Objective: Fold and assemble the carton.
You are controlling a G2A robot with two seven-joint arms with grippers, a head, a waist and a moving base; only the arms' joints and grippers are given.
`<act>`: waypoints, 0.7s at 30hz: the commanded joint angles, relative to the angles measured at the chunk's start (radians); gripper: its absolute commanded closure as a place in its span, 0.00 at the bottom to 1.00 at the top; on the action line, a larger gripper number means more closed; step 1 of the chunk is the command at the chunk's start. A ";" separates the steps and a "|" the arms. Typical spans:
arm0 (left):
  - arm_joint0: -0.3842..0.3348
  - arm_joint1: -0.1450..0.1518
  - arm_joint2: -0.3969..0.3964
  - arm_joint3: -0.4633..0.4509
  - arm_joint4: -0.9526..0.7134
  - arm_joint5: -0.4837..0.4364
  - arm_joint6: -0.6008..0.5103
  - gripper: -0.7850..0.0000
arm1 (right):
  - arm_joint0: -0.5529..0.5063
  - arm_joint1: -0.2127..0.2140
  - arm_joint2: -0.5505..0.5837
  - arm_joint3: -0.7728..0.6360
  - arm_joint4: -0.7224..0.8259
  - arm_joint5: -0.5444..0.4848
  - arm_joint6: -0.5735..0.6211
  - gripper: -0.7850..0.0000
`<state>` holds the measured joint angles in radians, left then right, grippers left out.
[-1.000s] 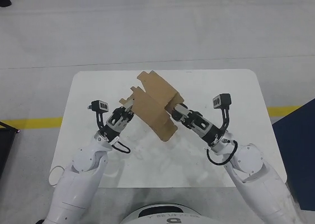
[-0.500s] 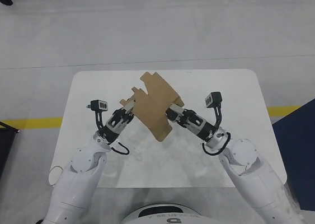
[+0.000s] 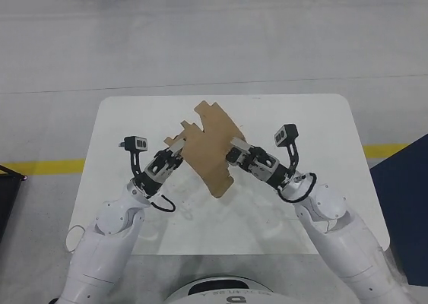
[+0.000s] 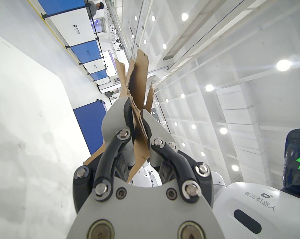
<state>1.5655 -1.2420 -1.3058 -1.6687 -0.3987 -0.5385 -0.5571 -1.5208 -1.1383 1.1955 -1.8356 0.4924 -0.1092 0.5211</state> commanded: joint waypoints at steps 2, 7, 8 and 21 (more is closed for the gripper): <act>-0.002 0.001 -0.001 0.002 0.001 -0.001 -0.005 1.00 | 0.009 -0.004 -0.006 0.007 0.039 -0.001 0.000 0.53; -0.004 0.003 -0.001 0.007 0.025 -0.005 -0.022 1.00 | 0.015 -0.008 0.001 0.014 0.090 -0.003 -0.007 0.55; -0.004 0.004 0.001 0.008 0.032 -0.008 -0.026 1.00 | 0.016 -0.009 0.002 0.016 0.088 -0.003 -0.008 0.58; -0.009 0.007 0.009 0.012 0.107 -0.018 -0.012 1.00 | 0.026 -0.012 0.002 0.030 0.084 0.008 0.023 1.00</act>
<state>1.5570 -1.2350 -1.2944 -1.6588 -0.2990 -0.5575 -0.5764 -1.4958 -1.1504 1.1974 -1.8054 0.5782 -0.1007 0.5412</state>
